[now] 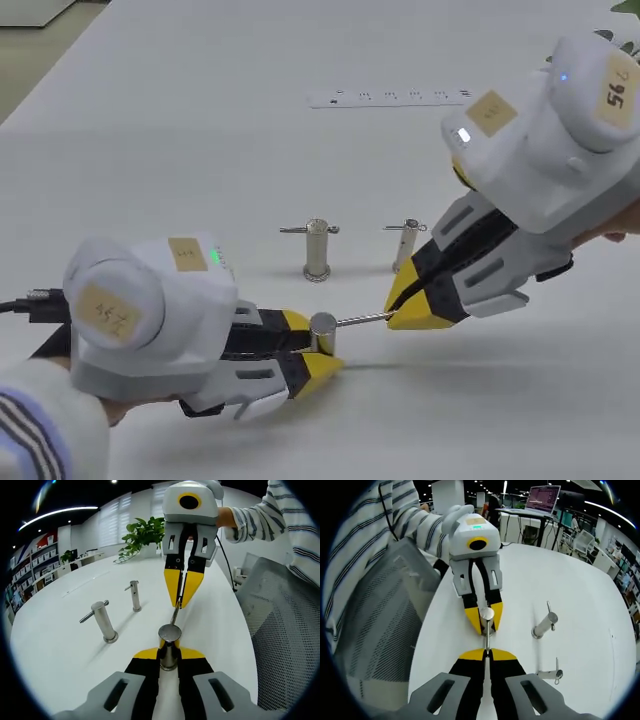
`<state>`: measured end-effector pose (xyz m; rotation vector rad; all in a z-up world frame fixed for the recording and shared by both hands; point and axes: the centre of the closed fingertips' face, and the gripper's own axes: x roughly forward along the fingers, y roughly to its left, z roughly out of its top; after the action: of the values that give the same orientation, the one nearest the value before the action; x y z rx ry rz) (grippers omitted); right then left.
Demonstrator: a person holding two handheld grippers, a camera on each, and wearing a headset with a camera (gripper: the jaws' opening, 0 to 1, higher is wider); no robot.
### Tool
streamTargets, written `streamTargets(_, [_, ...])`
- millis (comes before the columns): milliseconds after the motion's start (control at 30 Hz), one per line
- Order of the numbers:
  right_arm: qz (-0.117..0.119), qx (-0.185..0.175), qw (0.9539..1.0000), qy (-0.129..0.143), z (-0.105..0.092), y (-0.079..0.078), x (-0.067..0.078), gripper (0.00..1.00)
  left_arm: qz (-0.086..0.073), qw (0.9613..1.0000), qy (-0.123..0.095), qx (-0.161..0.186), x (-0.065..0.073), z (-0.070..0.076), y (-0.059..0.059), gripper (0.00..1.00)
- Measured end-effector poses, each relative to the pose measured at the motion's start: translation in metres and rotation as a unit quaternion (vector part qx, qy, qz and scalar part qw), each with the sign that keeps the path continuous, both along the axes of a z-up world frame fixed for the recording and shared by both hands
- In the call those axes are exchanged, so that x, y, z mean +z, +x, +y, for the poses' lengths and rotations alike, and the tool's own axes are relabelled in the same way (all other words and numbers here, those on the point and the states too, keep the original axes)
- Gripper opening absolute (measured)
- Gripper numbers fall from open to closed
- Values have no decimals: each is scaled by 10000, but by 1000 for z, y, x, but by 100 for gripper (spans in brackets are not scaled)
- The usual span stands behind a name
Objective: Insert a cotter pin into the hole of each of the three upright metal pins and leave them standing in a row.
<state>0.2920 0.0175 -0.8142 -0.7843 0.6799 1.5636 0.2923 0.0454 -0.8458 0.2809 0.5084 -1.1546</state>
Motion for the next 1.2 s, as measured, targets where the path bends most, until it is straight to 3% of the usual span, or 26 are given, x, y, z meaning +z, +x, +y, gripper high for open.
streamTargets(133, [-61,173,9998,-17,1,1,-1,3,-4,9999,-19,-113,0,0,0,11])
streamTargets(200, [17,230,9996,149,7,-2,2,3,-15,9999,-15,-156,0,-1,0,11])
streamTargets(233, [-76,288,9996,6,5,0,0,3,-20,9998,-3,-191,0,-1,0,11])
streamTargets(267, [-125,335,9994,30,6,0,1,3,7,9998,-12,-186,0,-1,0,11])
streamTargets(733, [1,294,9996,19,21,0,-6,4,25,9997,-113,-219,0,-1,1,11])
streamTargets(1067, [-72,385,9992,90,31,-6,-5,5,34,9996,-230,-167,0,-3,0,11])
streamTargets(1200, [-54,266,9996,10,26,-5,-9,12,26,9995,-258,-152,0,-4,0,11])
